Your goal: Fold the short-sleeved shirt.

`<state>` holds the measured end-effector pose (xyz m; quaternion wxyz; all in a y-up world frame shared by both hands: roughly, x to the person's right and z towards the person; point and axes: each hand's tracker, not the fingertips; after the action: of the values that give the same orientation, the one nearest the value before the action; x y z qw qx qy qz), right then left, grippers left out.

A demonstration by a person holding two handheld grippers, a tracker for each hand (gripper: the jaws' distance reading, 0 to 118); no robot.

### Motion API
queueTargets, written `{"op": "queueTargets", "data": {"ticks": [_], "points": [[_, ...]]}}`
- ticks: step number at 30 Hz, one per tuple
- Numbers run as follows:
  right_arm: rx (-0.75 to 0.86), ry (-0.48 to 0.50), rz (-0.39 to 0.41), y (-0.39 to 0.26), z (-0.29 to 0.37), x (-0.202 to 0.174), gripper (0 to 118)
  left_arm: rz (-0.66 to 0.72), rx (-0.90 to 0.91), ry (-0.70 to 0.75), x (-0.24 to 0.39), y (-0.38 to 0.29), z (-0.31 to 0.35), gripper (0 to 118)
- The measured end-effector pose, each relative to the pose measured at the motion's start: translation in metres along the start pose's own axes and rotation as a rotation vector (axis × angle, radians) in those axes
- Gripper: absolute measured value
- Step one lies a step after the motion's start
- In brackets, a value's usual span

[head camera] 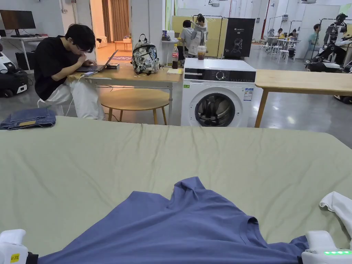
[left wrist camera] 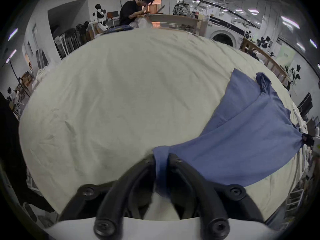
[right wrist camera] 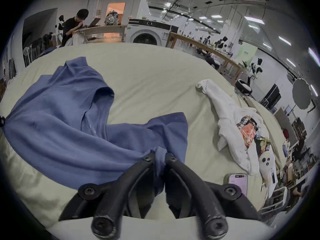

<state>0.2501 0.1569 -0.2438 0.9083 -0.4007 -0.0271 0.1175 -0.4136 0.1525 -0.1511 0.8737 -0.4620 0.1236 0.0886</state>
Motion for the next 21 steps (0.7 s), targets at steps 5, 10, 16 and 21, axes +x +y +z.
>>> {"op": "queueTargets", "data": {"ticks": [5, 10, 16, 21], "points": [[0.107, 0.005, -0.056, 0.008, 0.026, -0.012, 63, -0.051, 0.196, -0.010, 0.026, 0.002, 0.042, 47], [0.281, 0.059, -0.121, 0.024, 0.047, -0.045, 64, -0.096, 0.362, -0.089, 0.069, 0.010, 0.072, 47], [0.502, 0.154, -0.213, 0.037, 0.073, -0.097, 30, -0.171, 0.603, -0.102, 0.123, 0.013, 0.087, 41], [0.597, 0.199, -0.222, 0.045, 0.093, -0.129, 0, -0.187, 0.702, -0.057, 0.156, 0.011, 0.090, 0]]}}
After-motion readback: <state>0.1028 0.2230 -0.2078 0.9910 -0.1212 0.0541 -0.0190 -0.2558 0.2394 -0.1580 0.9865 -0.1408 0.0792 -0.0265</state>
